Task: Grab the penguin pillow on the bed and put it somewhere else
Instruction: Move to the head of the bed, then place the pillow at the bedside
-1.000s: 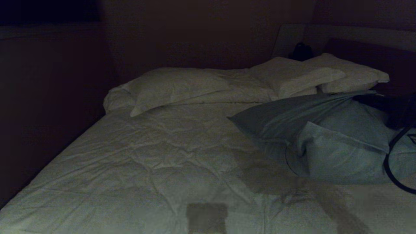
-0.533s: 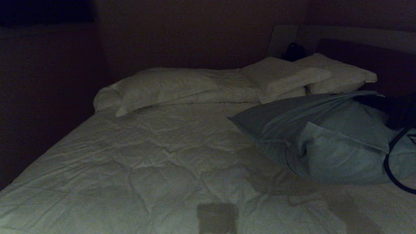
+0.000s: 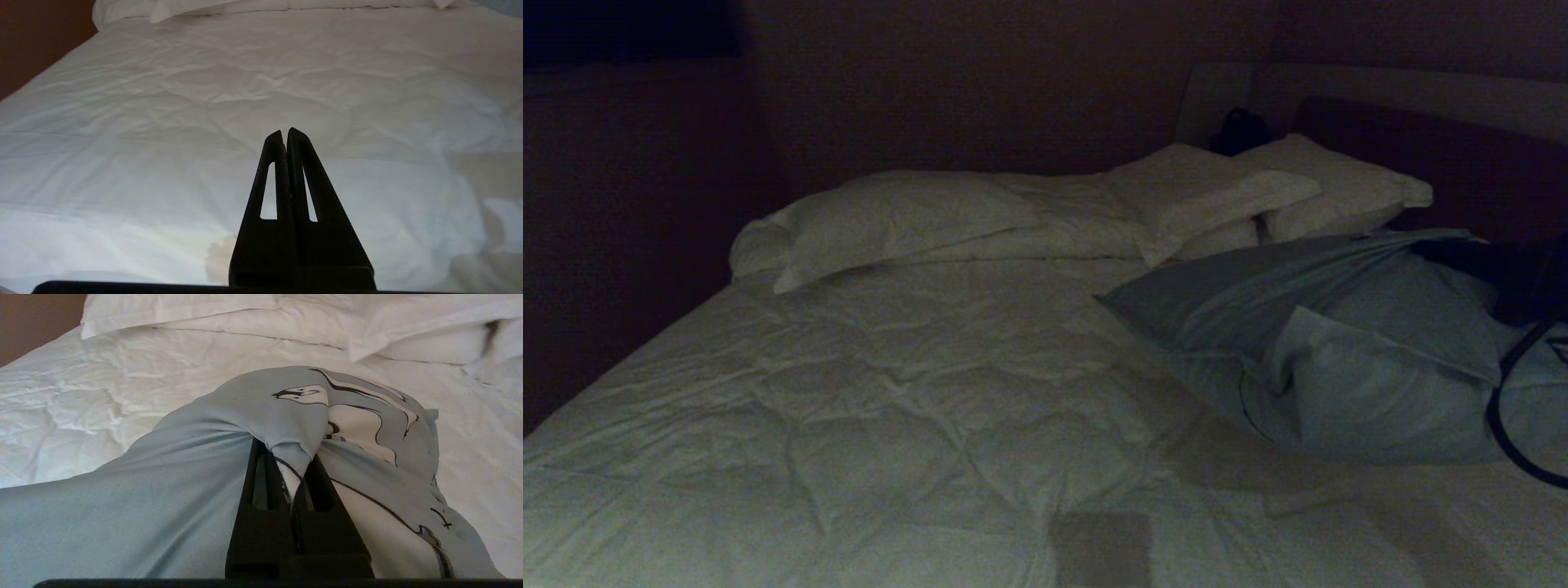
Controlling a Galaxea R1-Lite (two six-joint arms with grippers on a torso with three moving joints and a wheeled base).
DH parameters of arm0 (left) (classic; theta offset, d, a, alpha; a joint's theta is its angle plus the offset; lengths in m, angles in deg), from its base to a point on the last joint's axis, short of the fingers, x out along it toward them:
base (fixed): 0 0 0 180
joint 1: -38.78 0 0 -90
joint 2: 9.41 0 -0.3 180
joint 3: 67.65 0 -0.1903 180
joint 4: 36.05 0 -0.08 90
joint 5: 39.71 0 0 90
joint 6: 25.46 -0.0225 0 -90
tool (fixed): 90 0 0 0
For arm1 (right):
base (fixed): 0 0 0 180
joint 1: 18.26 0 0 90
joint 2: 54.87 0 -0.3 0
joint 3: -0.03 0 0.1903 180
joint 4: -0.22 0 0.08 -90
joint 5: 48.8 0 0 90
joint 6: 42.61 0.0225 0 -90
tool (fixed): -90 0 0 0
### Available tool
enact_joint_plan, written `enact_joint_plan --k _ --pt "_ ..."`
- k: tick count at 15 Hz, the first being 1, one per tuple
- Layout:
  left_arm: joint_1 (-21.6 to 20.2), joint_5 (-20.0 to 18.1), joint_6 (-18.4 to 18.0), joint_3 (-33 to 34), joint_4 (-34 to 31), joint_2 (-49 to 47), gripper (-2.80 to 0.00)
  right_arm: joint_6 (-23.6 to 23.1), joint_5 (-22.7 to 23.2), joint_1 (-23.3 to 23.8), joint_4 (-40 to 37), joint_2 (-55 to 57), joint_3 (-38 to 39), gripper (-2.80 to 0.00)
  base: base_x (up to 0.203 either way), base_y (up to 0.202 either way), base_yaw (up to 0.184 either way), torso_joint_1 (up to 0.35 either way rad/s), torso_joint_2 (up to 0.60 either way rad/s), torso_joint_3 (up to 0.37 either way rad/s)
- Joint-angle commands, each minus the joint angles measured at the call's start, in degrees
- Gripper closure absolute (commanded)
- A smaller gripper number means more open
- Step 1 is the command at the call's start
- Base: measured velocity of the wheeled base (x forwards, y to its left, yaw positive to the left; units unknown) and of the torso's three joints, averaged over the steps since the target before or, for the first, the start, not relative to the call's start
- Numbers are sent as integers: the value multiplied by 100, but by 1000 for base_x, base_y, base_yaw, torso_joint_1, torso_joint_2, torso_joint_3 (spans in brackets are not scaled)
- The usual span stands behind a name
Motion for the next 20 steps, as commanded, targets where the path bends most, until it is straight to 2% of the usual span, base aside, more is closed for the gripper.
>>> enact_joint_plan --k 1,9,14,18,20 --pt "0 5 11 0 0 0 0 -5 16 2 14 10 -1 0 0 -194 1 2 -1 2" --pt "0 9 11 0 0 0 0 -8 16 -6 14 45 8 0 0 -190 2 2 1 3" --pt "0 9 11 0 0 0 0 -9 -50 3 29 113 -1 0 0 -33 -1 3 1 -1" --pt "0 9 11 0 0 0 0 -25 -112 462 40 181 -20 0 0 0 0 0 0 0" --pt "0 9 11 0 0 0 0 -45 -364 874 39 367 -152 0 0 0 0 0 0 0"
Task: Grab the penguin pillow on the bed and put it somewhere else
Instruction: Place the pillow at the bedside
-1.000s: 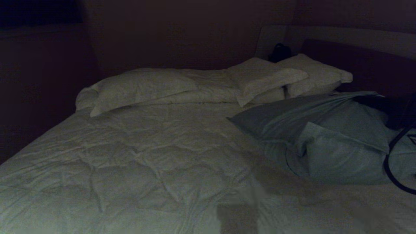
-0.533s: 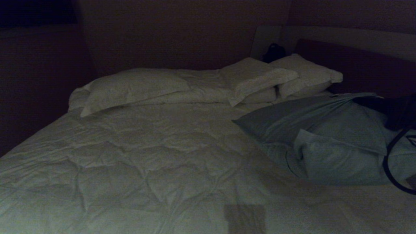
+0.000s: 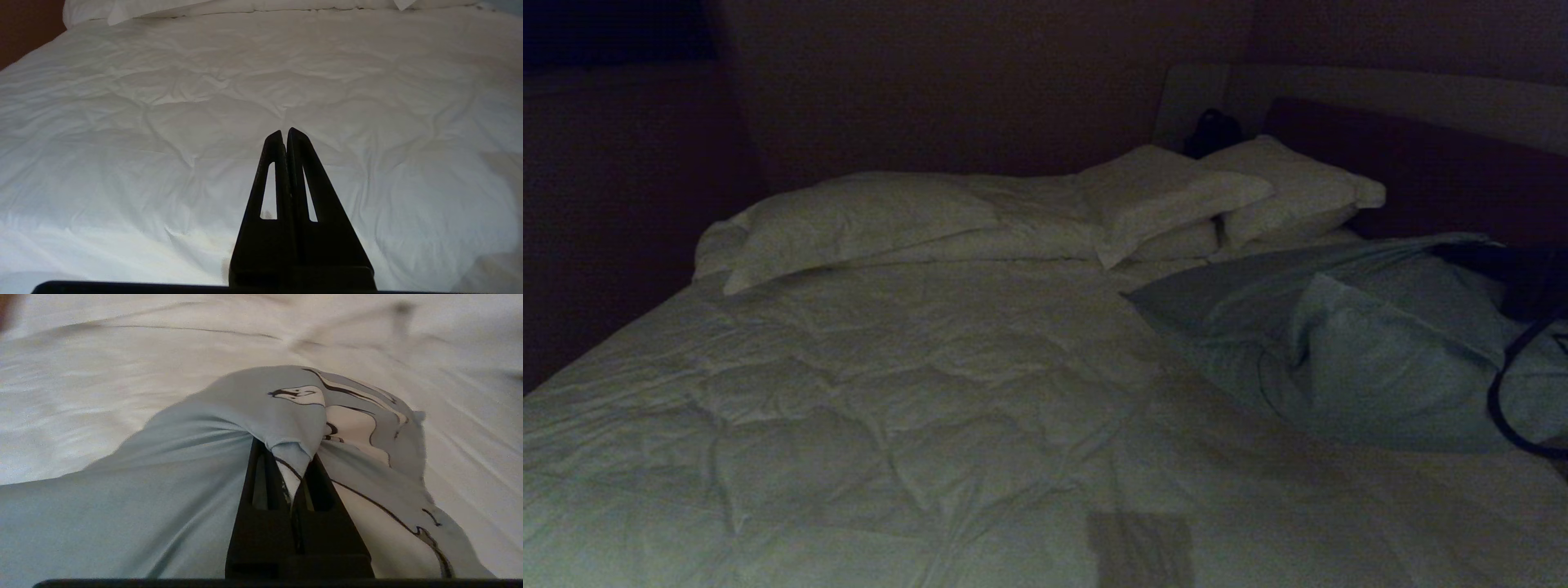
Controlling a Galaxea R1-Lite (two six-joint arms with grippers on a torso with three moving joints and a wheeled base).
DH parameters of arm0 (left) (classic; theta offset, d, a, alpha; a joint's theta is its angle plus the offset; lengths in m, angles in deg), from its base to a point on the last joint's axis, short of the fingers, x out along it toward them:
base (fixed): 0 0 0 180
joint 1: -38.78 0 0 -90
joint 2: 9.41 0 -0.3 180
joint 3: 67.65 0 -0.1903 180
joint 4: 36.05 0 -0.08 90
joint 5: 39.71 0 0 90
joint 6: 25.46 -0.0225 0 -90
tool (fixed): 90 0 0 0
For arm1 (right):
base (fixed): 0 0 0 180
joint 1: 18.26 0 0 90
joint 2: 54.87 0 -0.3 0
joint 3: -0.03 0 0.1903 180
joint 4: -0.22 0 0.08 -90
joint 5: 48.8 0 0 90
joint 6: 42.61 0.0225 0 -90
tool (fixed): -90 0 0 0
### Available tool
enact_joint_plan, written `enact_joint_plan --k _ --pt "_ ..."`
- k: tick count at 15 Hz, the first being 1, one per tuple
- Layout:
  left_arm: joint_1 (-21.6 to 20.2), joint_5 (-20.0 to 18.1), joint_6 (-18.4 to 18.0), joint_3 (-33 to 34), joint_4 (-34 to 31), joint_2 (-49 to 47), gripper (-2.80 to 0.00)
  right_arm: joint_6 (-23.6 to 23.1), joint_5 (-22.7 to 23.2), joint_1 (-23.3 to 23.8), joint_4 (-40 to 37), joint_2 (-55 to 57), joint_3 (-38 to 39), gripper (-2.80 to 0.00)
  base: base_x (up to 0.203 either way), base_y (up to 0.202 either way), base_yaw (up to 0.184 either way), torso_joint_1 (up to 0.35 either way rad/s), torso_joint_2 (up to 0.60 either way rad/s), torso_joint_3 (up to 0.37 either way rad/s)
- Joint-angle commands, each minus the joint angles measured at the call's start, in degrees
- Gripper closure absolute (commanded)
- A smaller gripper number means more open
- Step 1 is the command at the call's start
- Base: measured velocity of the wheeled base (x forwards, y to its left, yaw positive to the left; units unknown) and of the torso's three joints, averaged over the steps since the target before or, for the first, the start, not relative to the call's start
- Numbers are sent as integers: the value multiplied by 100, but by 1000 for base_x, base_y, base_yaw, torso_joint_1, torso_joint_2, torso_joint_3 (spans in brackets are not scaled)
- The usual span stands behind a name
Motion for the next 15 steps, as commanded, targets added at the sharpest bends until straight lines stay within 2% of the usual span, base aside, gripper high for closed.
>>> enact_joint_plan --k 1,4,11,15 --pt "0 2 5 0 0 0 0 -8 -342 433 9 356 -256 0 0 0 0 0 0 0" --pt "0 2 5 0 0 0 0 -13 -785 814 5 1004 -747 0 0 0 0 0 0 0" --pt "0 2 5 0 0 0 0 -71 -1035 1715 -114 2650 -2271 0 0 0 0 0 0 0" --pt "0 2 5 0 0 0 0 -93 -991 1891 -987 3584 -3740 0 0 0 0 0 0 0"
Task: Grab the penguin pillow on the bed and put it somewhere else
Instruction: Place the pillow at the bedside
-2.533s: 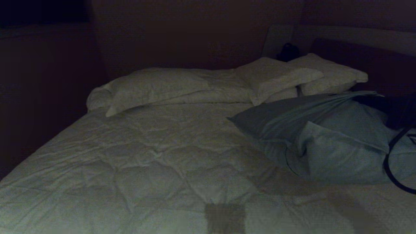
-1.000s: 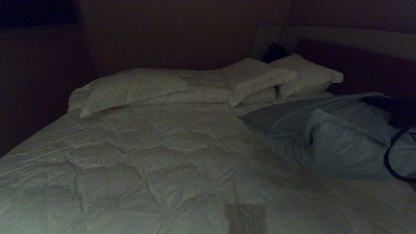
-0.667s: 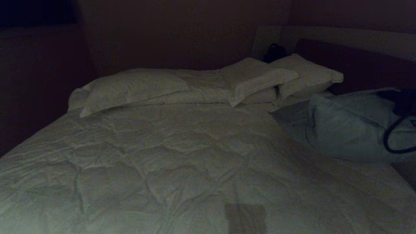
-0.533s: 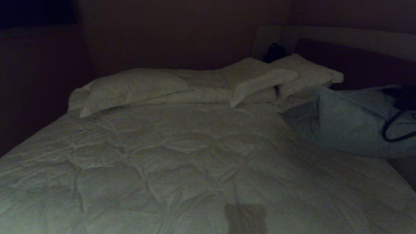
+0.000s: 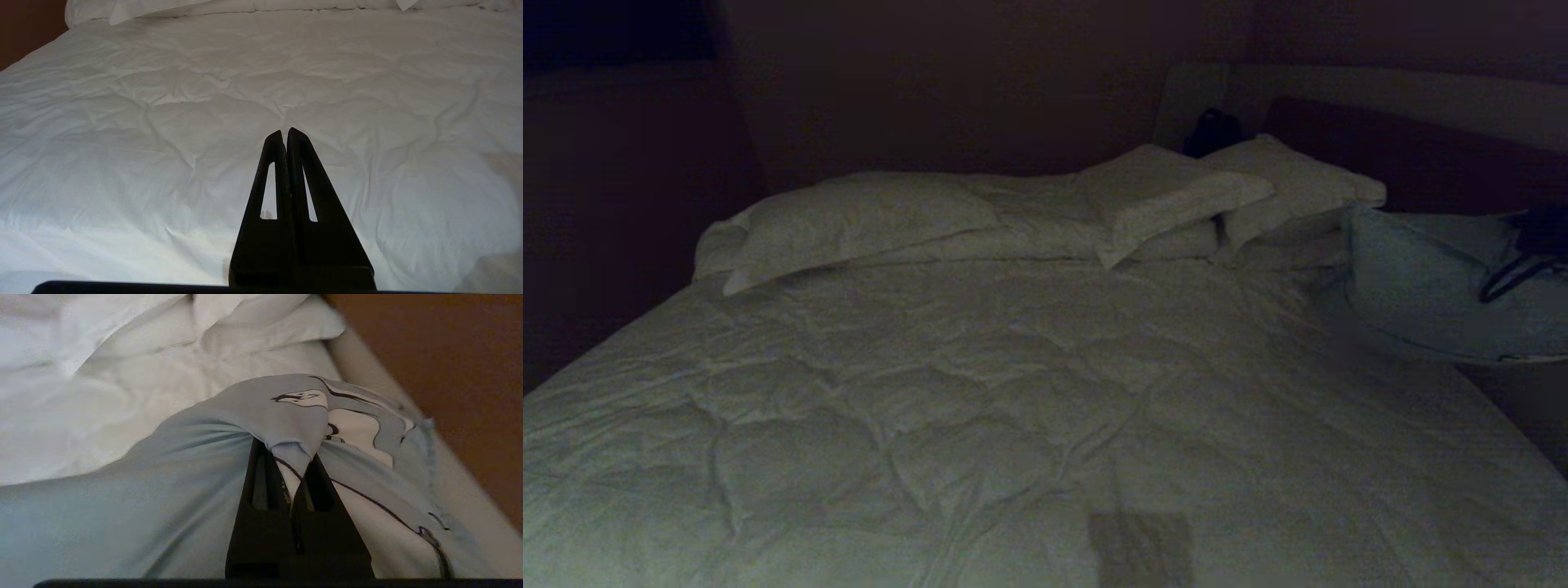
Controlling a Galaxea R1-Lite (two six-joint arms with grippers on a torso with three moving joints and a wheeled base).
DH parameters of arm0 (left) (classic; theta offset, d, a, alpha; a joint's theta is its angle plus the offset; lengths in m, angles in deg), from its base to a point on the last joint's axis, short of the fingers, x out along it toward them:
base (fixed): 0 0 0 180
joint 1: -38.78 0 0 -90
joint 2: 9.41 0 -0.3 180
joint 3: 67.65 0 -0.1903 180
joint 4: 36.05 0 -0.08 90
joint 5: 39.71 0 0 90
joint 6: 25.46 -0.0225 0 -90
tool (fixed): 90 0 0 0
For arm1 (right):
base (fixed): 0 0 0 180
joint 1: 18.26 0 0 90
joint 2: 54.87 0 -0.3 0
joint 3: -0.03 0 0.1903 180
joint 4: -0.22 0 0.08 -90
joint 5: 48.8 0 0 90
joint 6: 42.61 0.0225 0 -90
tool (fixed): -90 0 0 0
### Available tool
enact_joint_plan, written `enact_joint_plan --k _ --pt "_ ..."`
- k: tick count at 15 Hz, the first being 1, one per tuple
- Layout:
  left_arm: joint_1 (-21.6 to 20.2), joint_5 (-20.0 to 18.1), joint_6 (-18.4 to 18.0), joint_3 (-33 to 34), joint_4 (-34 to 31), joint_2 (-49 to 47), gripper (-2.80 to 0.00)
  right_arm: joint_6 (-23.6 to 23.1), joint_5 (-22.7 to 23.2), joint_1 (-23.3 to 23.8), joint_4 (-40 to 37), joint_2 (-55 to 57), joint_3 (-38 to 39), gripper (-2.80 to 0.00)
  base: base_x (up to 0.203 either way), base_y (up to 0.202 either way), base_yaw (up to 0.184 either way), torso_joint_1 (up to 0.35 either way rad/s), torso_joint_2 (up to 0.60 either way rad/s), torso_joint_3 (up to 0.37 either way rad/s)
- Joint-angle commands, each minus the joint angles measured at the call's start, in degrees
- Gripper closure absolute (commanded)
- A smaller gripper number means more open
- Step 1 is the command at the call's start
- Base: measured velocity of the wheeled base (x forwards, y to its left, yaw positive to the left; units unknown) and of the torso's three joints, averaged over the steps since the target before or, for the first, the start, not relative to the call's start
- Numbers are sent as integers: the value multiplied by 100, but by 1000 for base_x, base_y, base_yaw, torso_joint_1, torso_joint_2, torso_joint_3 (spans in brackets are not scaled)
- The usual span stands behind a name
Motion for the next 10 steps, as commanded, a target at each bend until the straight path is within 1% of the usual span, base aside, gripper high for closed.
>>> enact_joint_plan --k 1,4,6,7,9,10 --pt "0 4 4 0 0 0 0 -22 22 53 -809 791 -887 0 0 0 0 0 0 0" --pt "0 4 4 0 0 0 0 -172 25 62 -1486 1381 -1982 0 0 0 0 0 0 0" --pt "0 4 4 0 0 0 0 -179 28 61 -2291 1809 -2810 0 0 0 0 0 0 0" --pt "0 4 4 0 0 0 0 -183 29 57 -2646 1978 -2989 0 0 0 0 0 0 0" --pt "0 4 4 0 0 0 0 -170 52 29 -2977 1930 -2922 0 0 0 0 0 0 0" --pt "0 4 4 0 0 0 0 -167 209 32 -3073 1884 -2916 0 0 0 0 0 0 0"
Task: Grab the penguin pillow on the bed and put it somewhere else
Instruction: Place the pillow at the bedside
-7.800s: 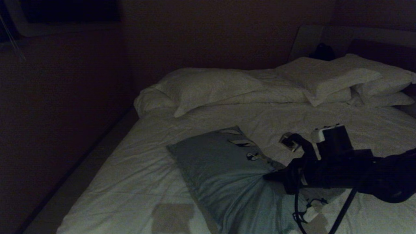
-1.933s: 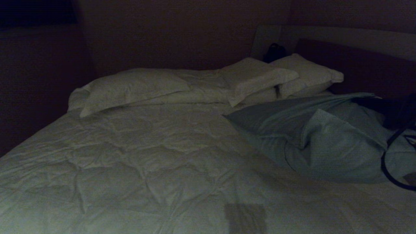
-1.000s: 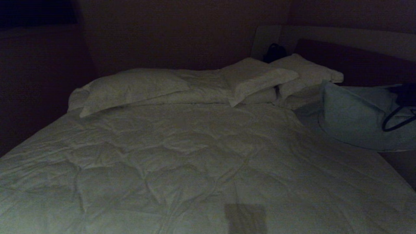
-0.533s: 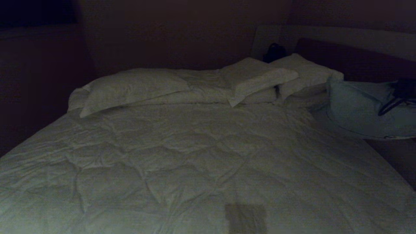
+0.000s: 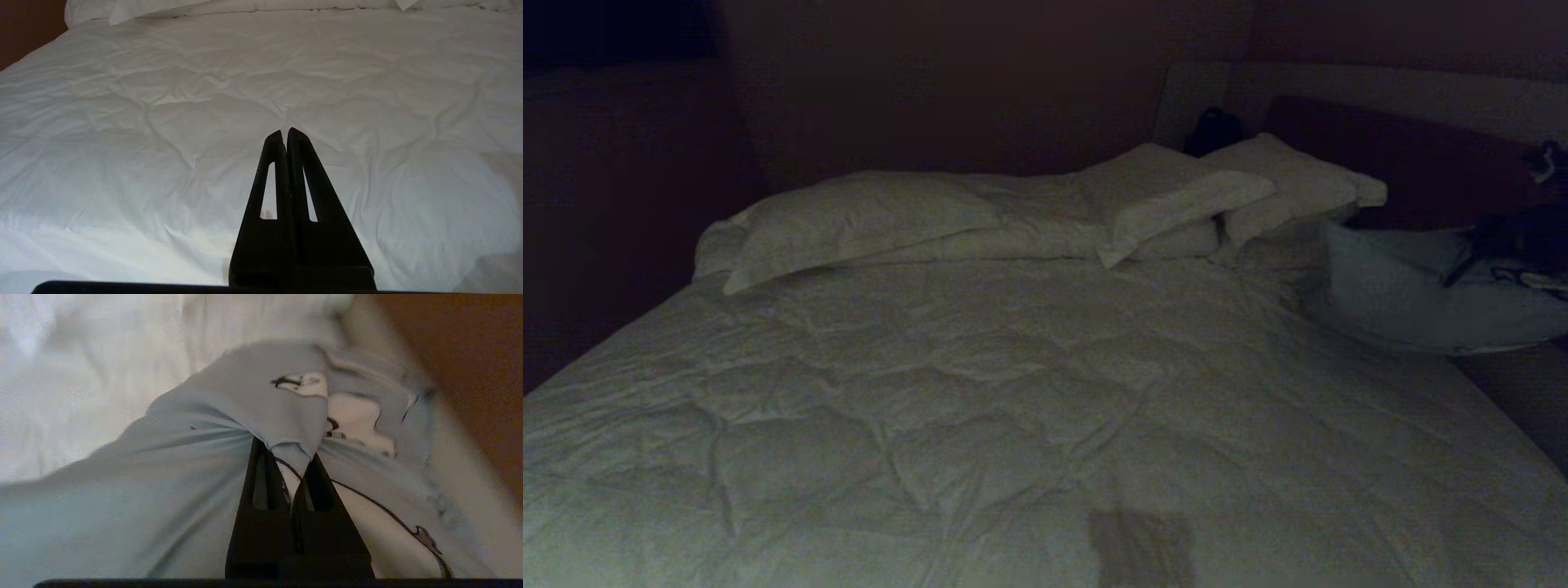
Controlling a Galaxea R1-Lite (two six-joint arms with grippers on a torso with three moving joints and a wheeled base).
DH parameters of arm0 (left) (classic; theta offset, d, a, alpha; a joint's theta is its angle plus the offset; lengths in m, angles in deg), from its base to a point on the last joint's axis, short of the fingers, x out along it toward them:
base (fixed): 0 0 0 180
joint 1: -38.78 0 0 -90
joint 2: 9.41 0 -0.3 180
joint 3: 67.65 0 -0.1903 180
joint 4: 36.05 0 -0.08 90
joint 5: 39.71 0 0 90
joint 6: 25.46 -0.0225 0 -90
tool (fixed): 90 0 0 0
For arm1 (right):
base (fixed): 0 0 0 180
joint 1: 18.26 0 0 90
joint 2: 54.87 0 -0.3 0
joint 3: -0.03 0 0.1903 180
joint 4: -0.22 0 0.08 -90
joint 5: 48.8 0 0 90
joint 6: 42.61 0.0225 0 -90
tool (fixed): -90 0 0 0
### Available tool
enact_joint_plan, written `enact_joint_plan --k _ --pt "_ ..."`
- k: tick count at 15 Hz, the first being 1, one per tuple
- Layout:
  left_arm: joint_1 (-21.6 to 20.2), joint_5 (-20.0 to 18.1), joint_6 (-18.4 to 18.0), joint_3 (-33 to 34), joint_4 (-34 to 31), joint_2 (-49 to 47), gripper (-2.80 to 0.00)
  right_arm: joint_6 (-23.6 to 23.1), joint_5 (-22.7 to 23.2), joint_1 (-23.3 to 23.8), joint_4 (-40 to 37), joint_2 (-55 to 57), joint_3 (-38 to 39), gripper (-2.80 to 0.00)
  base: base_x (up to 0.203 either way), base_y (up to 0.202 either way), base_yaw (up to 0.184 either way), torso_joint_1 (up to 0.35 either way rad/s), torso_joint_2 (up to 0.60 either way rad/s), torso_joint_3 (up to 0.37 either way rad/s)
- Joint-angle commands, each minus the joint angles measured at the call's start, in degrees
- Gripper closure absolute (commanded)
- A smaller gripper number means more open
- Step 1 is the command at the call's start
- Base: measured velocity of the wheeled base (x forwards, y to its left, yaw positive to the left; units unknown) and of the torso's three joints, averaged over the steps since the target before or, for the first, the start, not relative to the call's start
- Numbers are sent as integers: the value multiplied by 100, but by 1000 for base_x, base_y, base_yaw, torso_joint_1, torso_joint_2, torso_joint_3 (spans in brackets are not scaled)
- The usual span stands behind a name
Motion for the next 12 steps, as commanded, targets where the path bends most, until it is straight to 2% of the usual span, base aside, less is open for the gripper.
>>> enact_joint_plan --k 1,3,5,12 --pt "0 4 4 0 0 0 0 3 373 3 -1067 -15 -12 0 0 0 0 0 0 0" --pt "0 4 4 0 0 0 0 -84 660 44 -1071 -156 36 0 0 0 0 0 0 0" --pt "0 4 4 0 0 0 0 -571 976 167 -1076 -316 144 0 0 0 0 0 0 0" --pt "0 4 4 0 0 0 0 -2988 1619 466 -1031 -1298 1735 0 0 0 0 0 0 0"
